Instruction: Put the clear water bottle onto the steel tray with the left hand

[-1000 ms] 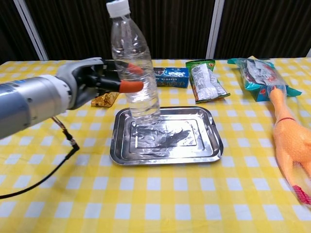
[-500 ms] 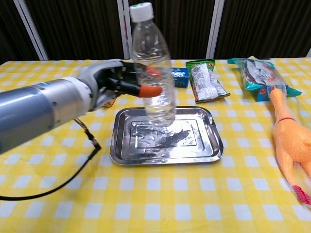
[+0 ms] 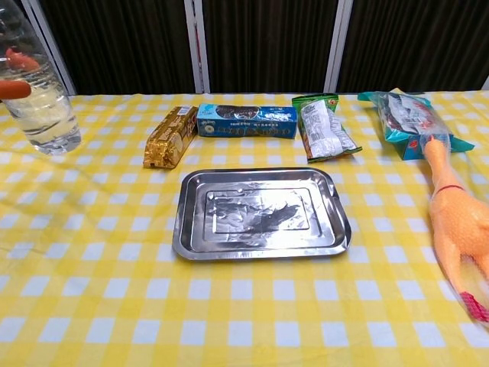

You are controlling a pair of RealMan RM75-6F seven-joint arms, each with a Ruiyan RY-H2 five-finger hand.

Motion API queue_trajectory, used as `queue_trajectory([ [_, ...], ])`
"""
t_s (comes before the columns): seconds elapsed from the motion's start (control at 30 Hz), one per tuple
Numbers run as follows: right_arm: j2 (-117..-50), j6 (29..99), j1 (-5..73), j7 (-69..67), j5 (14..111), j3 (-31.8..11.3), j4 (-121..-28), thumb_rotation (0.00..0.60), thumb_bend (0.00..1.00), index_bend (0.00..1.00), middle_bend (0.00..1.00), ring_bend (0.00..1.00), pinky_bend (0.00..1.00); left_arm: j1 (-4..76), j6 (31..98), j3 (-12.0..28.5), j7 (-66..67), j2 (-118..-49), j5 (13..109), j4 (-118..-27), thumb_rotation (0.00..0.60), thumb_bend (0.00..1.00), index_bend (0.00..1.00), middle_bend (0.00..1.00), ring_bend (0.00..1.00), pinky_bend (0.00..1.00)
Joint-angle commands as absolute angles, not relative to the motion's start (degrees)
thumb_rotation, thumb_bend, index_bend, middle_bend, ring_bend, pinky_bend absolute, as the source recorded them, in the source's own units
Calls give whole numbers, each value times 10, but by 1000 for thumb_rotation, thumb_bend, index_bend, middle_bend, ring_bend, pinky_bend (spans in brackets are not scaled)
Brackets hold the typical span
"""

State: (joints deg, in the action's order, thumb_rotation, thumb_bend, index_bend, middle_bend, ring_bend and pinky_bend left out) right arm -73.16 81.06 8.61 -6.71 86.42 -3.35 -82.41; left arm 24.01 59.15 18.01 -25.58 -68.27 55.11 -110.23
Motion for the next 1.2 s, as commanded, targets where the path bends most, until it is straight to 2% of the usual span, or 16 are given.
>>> queue_trajectory([
  [0.03, -732, 807, 87, -69, 860, -34, -820, 600, 49, 111, 0, 4, 0, 284, 560, 180, -228, -754, 551, -1101, 600, 480, 573, 494, 11, 27],
  [0.27, -728, 808, 86, -82, 855, -39, -814, 600, 48, 111, 0, 4, 0, 380, 584, 195, -106, -914, 481, -1084, 600, 480, 573, 490, 11, 27],
  [0.43, -726, 812, 86, -86, 861, -37, -816, 600, 49, 111, 0, 4, 0, 418, 630, 220, -43, -971, 432, -1083, 600, 480, 573, 491, 11, 27],
  [0.57, -726, 811, 86, -86, 866, -34, -817, 600, 50, 111, 0, 4, 0, 393, 662, 210, -22, -935, 422, -1129, 600, 480, 573, 489, 11, 27],
  [0.73, -725, 819, 85, -83, 871, -34, -825, 600, 49, 111, 0, 4, 0, 315, 668, 177, -65, -814, 488, -1183, 600, 479, 575, 493, 11, 27],
  [0.87, -725, 816, 84, -82, 868, -34, -826, 600, 49, 110, 0, 4, 0, 262, 658, 175, -140, -729, 523, -1179, 600, 480, 580, 497, 11, 27],
  [1.0, -727, 814, 85, -79, 867, -33, -825, 600, 49, 111, 0, 4, 0, 261, 625, 170, -170, -721, 542, -1164, 600, 480, 580, 495, 11, 27],
  [1.2, -727, 813, 84, -80, 862, -36, -822, 600, 50, 111, 0, 4, 0, 310, 597, 163, -131, -812, 530, -1116, 600, 480, 581, 495, 11, 27],
])
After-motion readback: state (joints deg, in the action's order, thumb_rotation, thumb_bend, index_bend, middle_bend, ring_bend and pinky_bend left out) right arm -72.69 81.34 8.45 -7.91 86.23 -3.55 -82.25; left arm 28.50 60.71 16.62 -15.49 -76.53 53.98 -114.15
